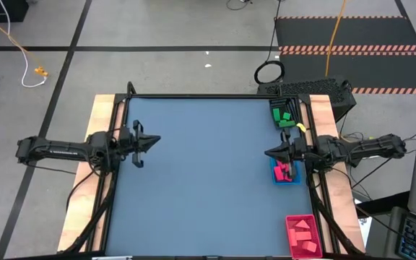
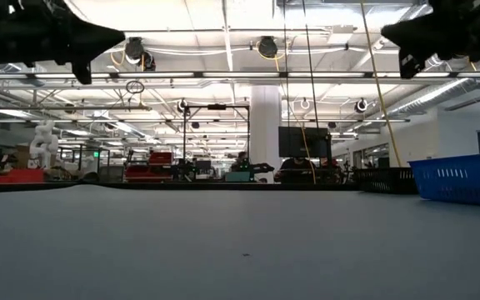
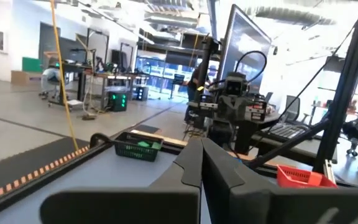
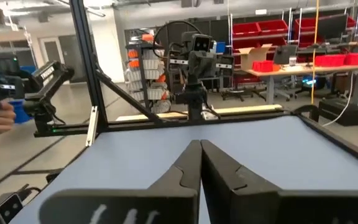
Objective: Sort & place blocks by color
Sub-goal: Return to Home Position
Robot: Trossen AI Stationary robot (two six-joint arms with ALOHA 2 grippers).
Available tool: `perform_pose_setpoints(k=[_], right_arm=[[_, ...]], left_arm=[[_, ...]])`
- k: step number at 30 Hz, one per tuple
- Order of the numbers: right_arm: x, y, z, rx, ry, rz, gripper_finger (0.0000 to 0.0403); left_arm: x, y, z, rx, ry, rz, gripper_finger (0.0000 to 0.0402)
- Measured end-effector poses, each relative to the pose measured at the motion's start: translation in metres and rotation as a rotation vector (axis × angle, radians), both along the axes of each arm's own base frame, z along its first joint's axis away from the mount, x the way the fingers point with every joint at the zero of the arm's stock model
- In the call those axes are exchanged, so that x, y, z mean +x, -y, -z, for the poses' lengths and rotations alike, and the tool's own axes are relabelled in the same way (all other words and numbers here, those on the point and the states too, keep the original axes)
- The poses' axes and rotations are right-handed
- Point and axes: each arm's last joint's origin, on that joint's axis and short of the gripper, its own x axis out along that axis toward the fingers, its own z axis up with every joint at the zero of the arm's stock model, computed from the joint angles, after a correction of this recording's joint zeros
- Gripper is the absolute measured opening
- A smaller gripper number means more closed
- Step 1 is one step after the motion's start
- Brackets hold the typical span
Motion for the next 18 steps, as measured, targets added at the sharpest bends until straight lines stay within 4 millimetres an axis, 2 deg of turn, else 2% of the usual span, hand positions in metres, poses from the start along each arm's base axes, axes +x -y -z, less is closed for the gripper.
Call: perform_pose_setpoints(k=[8, 12, 18], right_arm=[[-0.011, 0.001, 0.024, 0.063, 0.043, -0.009, 0.0000], [-0.014, 0.001, 0.025, 0.061, 0.067, -0.038, 0.0000], [-0.017, 0.001, 0.032, 0.103, 0.011, -0.040, 0.0000]], left_arm=[[-0.005, 0.002, 0.014, -0.021, -0.019, 0.067, 0.0001], [-0.007, 0.002, 0.017, -0.023, -0.049, 0.078, 0.0001], [-0.011, 0.003, 0.019, -0.025, -0.076, 0.111, 0.0001]])
